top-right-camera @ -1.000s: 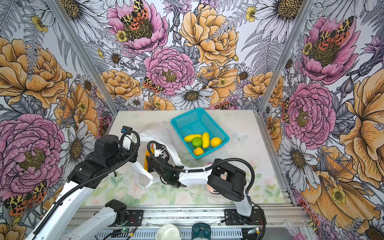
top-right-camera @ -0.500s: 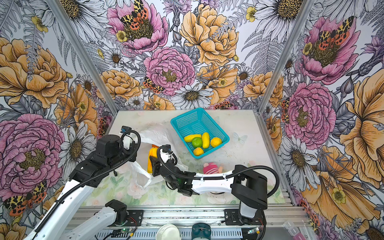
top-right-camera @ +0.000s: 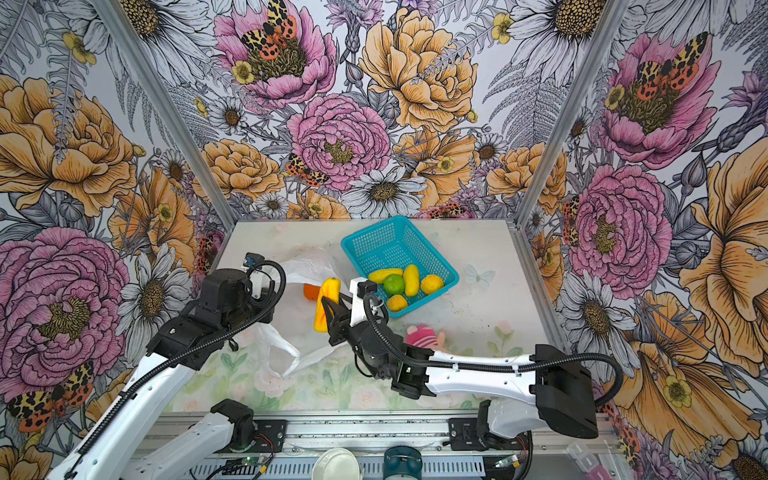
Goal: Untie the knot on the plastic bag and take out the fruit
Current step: 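Lift the yellow-orange fruit out of the bag toward the teal basket, then lower the yellow-orange fruit into the basket and open the right gripper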
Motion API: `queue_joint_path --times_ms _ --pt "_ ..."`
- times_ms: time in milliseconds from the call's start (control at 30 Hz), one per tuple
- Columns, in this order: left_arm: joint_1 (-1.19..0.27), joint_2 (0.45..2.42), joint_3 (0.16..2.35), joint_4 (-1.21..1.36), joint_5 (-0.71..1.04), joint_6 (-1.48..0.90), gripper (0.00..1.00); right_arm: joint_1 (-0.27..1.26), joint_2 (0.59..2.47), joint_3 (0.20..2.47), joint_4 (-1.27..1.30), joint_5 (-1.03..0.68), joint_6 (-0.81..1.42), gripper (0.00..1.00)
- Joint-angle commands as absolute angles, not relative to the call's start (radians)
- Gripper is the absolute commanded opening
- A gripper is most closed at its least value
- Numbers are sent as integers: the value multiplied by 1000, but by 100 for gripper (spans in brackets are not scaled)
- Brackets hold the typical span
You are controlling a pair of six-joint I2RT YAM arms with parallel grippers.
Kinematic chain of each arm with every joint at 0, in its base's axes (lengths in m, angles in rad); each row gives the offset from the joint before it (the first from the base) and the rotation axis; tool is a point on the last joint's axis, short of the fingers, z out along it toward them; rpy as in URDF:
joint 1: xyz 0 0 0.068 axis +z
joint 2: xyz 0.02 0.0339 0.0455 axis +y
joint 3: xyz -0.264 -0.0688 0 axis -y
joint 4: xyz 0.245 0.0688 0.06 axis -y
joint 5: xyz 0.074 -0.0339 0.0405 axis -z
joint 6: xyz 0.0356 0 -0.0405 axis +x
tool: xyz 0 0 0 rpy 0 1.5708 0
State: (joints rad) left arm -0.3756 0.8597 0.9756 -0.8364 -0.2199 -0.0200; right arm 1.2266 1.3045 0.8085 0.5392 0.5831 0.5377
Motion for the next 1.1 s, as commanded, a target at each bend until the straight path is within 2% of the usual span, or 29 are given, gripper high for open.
queue_joint_path --times_ms 0,267,433,500,667,767,833,933,1067 --pt "-380 862 965 -839 -247 -21 0 1159 1232 783 517 613 489 29" --pt "-379 861 965 -839 -244 -22 0 915 1192 877 201 581 522 35" --pt "-379 858 965 -838 -244 -22 0 776 1365 1108 -120 576 462 33" --pt "-379 859 965 -839 -245 -23 0 716 1443 1190 -209 520 441 30" --pt "-376 856 963 -839 -248 -22 0 561 1574 1255 -252 345 406 30" --pt "-371 856 966 -839 -246 -22 0 509 1676 1316 -295 334 372 31" --pt "-368 856 965 -838 -241 -22 0 482 1753 1367 -333 311 357 25" --pt "-368 854 965 -837 -241 -22 0 460 1851 1421 -359 306 344 21" --pt "-365 853 965 -838 -239 -22 0 445 1910 1451 -366 307 338 23"
